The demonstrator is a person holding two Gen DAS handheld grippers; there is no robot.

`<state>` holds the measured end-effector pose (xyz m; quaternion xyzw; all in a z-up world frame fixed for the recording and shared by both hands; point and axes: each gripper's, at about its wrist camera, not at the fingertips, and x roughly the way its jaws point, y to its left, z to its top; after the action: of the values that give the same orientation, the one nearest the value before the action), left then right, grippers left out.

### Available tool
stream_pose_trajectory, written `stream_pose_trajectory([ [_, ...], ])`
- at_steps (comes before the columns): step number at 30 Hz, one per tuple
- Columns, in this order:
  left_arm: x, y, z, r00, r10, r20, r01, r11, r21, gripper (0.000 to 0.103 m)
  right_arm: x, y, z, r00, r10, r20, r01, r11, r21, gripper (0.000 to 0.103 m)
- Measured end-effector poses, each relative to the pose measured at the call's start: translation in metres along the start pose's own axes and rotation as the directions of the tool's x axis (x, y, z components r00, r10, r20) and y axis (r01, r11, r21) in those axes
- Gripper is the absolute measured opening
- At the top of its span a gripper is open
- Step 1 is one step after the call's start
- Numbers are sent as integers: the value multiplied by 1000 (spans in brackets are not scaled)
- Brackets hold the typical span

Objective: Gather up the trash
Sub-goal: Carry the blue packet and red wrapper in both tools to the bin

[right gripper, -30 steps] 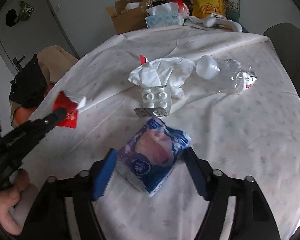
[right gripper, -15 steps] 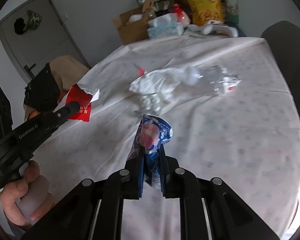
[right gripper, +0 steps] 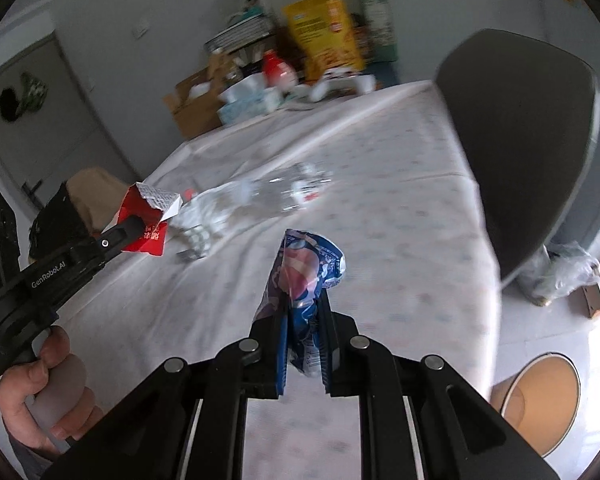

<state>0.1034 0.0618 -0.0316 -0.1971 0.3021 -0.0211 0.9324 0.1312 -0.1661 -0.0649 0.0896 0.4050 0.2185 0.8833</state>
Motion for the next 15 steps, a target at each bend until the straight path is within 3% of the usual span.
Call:
stream_pose_trajectory([
  [7,29,-73,-8,997,-58,-54,64,992,110,6,-34,-73,-5,997,-66,50,61,993,105,13],
  [15,70,-155,-30,982,-112,-154,144,966,214,6,-65,-157,-22,986,-151,75,130,963,235,14],
])
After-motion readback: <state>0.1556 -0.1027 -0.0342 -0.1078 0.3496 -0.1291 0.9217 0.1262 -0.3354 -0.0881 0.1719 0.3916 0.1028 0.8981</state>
